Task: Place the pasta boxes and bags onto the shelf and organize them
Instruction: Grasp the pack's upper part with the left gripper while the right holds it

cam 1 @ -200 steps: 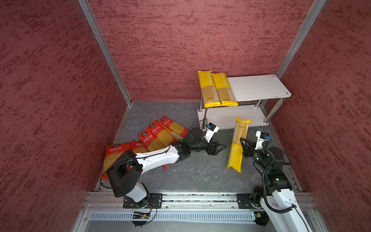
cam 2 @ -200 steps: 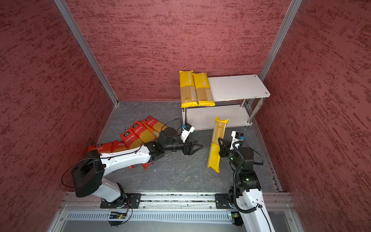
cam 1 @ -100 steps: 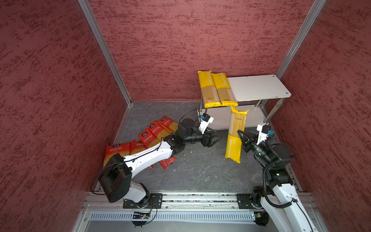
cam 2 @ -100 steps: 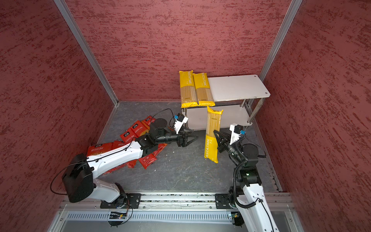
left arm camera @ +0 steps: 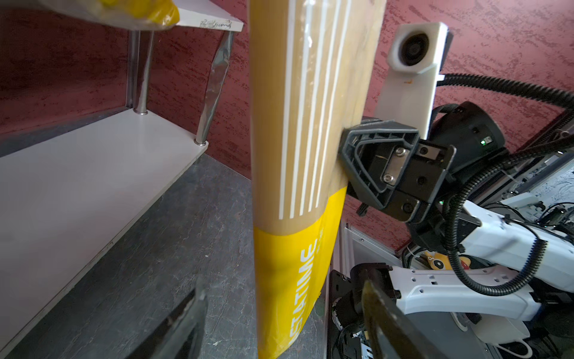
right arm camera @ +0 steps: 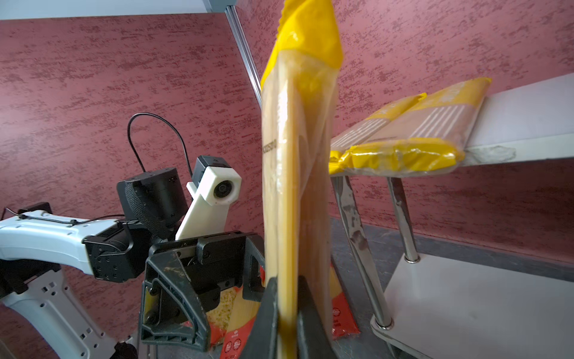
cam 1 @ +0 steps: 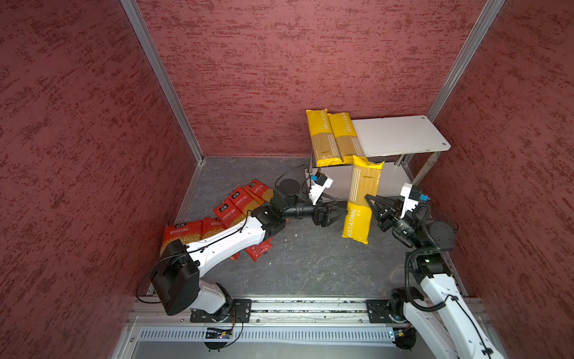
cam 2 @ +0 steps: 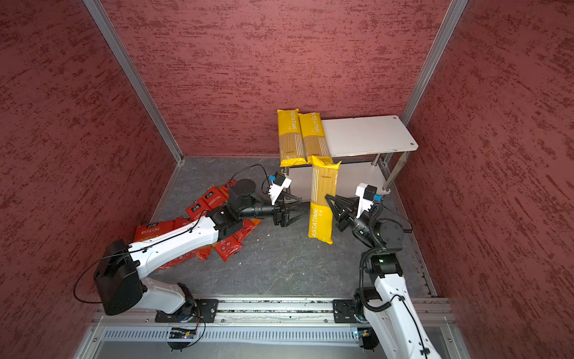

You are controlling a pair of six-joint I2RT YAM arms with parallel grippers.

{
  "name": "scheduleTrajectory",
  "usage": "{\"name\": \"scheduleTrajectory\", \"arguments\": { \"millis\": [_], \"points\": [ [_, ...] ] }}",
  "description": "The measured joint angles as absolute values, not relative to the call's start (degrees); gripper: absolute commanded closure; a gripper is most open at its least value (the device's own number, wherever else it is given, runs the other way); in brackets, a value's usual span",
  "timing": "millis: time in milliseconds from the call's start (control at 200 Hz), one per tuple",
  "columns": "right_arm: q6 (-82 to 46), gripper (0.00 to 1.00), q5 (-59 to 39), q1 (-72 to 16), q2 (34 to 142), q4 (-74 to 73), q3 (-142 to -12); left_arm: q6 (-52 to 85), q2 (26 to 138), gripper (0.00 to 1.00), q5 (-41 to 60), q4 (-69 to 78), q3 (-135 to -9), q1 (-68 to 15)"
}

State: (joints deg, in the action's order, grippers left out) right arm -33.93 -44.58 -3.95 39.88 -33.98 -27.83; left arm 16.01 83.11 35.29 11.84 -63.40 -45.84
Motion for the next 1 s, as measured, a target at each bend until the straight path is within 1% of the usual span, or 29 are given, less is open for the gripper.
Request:
{"name": "scheduleTrajectory", "arguments": {
  "millis": [255, 476, 651, 787, 847, 892, 997],
  "points": [
    [-40.18, 1.00, -47.86, -4.21, 47.16, -44.64, -29.89, 16.78, 87.35, 0.28, 43.44, 15.09, -67.51, -43.00],
    [-42.11, 1.00, -49.80, -5.21, 50.96, -50.30, -33.52, 16.78, 91.46, 0.39, 47.40, 14.87, -71.44, -42.85],
    [-42.35, 1.00, -50.13, -5.80, 52.62, -52.07, -34.35, 17.58, 92.05, 0.52, 49.56, 15.53, -72.44, -42.85],
    [-42.85, 1.00, -49.39, -5.91, 53.39, -52.25, -34.35, 18.33, 92.36, 0.69, 50.50, 16.53, -72.55, -42.70],
    [-43.13, 1.00, -48.49, -5.91, 53.58, -52.18, -34.35, 18.44, 92.68, 0.74, 50.87, 16.91, -72.82, -42.68],
    [-43.29, 0.95, -47.77, -5.93, 53.67, -52.10, -34.35, 18.39, 92.73, 0.77, 50.83, 16.88, -72.97, -42.70],
    [-43.55, 0.87, -46.11, -6.15, 53.69, -52.14, -34.33, 18.70, 92.73, 0.87, 50.59, 16.34, -73.63, -42.70]
  ]
}}
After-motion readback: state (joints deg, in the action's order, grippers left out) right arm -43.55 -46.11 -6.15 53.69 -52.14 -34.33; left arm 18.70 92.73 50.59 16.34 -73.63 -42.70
